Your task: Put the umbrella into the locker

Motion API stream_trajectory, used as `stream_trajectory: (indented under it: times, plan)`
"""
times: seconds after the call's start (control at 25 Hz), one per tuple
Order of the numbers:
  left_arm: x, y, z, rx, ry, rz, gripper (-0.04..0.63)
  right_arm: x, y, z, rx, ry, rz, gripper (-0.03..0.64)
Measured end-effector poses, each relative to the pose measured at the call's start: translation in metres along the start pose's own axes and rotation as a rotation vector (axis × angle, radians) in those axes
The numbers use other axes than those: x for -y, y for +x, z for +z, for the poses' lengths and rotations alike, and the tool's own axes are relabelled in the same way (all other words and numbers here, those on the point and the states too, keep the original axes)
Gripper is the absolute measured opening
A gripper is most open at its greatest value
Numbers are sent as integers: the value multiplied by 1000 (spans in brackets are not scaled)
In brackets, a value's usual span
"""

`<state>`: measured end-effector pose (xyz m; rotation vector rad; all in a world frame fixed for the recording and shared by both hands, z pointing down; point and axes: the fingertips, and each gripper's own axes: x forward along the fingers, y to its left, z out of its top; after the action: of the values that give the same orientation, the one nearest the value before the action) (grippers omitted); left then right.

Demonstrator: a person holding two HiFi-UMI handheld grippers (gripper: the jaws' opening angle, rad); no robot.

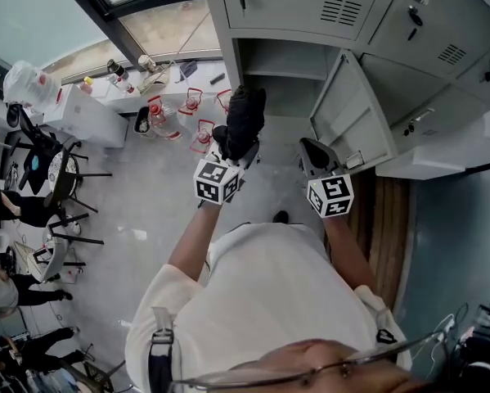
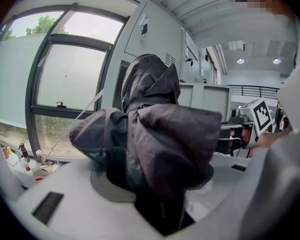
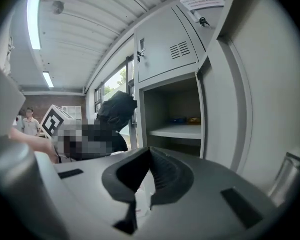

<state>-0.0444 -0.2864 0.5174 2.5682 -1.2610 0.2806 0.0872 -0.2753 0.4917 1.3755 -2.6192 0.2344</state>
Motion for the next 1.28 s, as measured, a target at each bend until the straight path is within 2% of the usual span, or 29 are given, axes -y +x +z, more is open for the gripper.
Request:
stream_trajectory:
  times: [0.24, 0.52, 0.68, 0.92, 1.28]
  plan:
    - [7, 33, -28, -70, -21, 7, 212, 7, 4, -3, -8, -12, 40, 6]
    - [9, 64, -58, -153, -47, -11, 210, 14, 9, -20, -41, 2, 32, 6]
    - [5, 80, -72, -210, -40, -34, 210, 18, 13, -29, -59, 19, 3, 6]
    - [-7, 108, -98, -293, -125, -89, 210, 26, 14, -31, -65, 34, -83, 6]
    - [-32, 167, -118, -383, 59, -45, 210, 31, 12, -26, -67, 36, -190, 6]
